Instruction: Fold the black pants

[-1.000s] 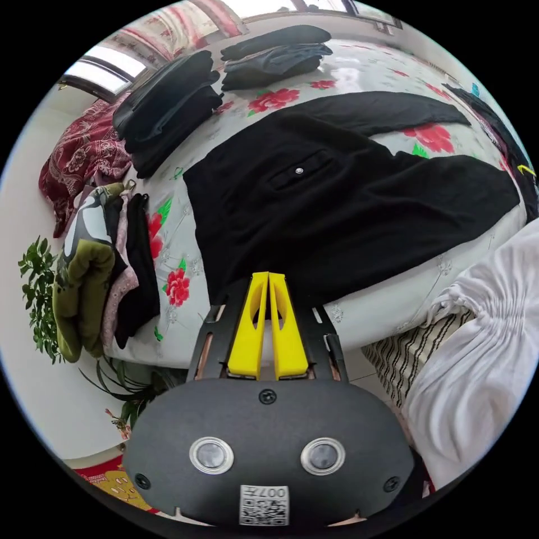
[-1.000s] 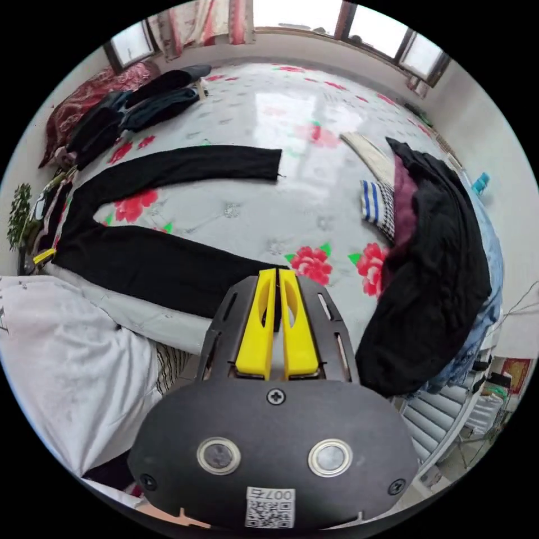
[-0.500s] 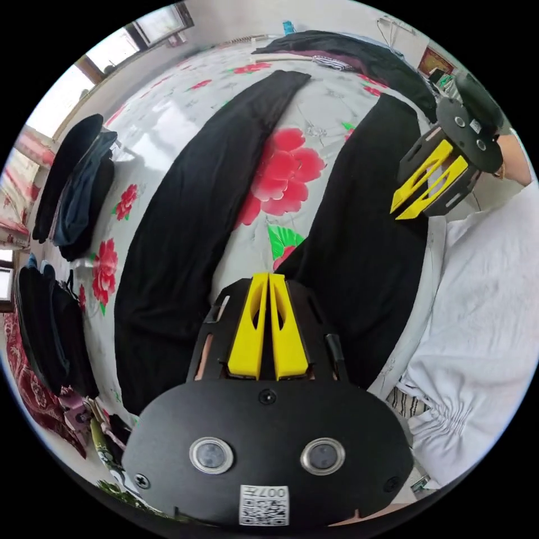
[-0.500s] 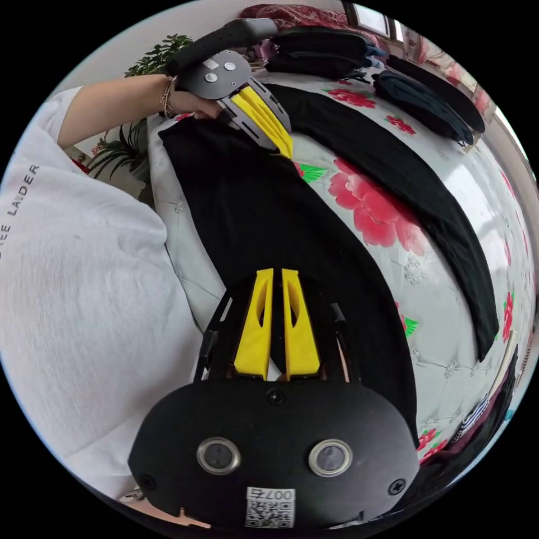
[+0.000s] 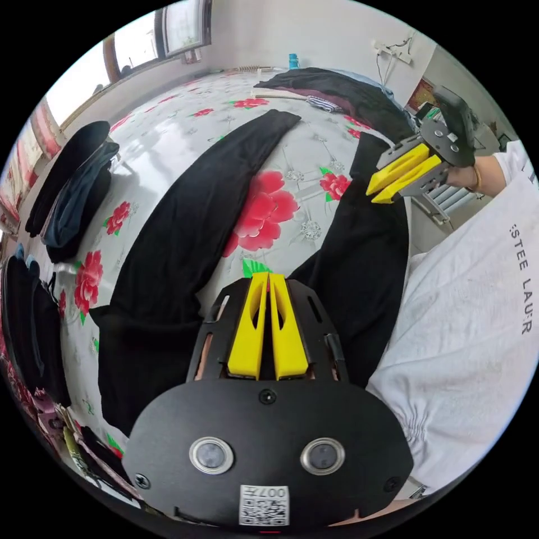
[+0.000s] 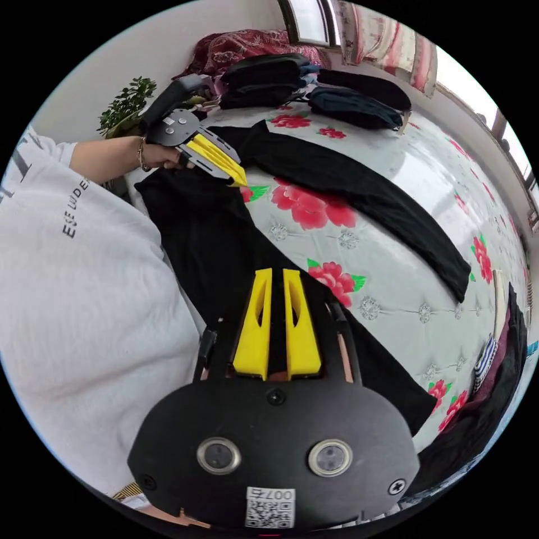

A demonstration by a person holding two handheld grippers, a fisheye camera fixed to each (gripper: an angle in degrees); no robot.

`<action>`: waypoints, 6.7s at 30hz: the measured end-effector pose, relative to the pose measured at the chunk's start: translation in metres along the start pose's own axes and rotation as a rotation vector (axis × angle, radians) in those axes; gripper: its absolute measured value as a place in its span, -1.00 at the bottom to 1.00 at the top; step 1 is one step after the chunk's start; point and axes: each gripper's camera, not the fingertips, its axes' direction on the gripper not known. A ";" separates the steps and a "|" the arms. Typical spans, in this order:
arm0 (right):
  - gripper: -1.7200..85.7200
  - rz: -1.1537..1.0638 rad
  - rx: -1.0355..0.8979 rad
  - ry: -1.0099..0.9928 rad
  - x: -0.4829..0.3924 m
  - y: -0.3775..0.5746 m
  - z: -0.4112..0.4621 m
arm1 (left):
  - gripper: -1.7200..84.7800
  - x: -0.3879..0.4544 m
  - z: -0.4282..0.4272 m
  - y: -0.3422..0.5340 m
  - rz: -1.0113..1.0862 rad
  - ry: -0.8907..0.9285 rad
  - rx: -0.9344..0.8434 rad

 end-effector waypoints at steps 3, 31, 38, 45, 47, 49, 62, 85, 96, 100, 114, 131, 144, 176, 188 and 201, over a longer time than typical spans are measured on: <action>-0.93 -0.036 -0.124 0.067 0.008 -0.012 0.028 | -0.98 0.009 0.029 -0.011 0.114 0.008 -0.141; -0.95 0.374 -0.097 0.154 0.074 0.058 -0.023 | -0.98 0.017 0.041 0.000 0.076 -0.001 -0.135; -0.96 0.339 -0.249 0.428 0.092 0.099 -0.002 | -0.98 -0.004 0.034 0.003 -0.198 -0.222 -0.117; -0.97 0.622 -0.017 0.188 0.125 0.109 -0.043 | -0.98 0.002 0.005 0.002 -0.350 -0.230 -0.042; -0.97 0.612 0.079 0.240 0.112 0.111 -0.063 | -0.98 0.016 -0.028 0.025 -0.422 -0.254 0.033; -0.97 0.599 0.103 0.265 0.098 0.114 -0.072 | -0.98 0.028 -0.046 0.051 -0.505 -0.288 0.037; -0.96 0.680 -0.172 0.208 0.109 0.137 -0.047 | -0.98 0.064 -0.022 0.185 -0.821 -0.487 -0.469; -0.96 0.545 -0.157 0.450 0.284 0.014 0.008 | -0.98 -0.117 -0.020 0.188 -1.091 -0.499 -0.188; -0.95 0.809 0.176 0.314 0.290 0.044 -0.027 | -0.98 -0.111 -0.045 0.245 -1.208 -0.443 0.001; -0.91 0.975 0.485 0.207 0.270 0.088 -0.076 | -0.98 -0.078 -0.102 0.287 -1.331 -0.502 0.222; -0.73 1.414 0.226 -0.030 0.129 0.296 -0.061 | -0.72 0.065 -0.131 0.458 -1.734 -0.200 0.250; -0.95 1.211 0.224 0.083 0.109 0.227 -0.048 | -0.96 0.001 -0.156 0.514 -1.638 0.036 0.439; -0.97 1.331 0.772 -0.141 0.166 0.210 -0.139 | -0.97 -0.054 -0.205 0.499 -1.806 0.105 0.817; -0.85 0.780 0.487 -0.036 0.266 -0.052 -0.037 | -0.77 -0.194 -0.140 0.343 -1.457 -0.256 0.172; -0.86 0.337 0.035 -0.670 0.096 -0.207 0.109 | -0.75 -0.203 -0.101 0.310 -1.335 -0.195 0.039; -0.96 -0.066 -0.035 -0.559 0.026 -0.183 0.105 | -0.84 -0.128 -0.095 0.314 -1.226 -0.346 0.024</action>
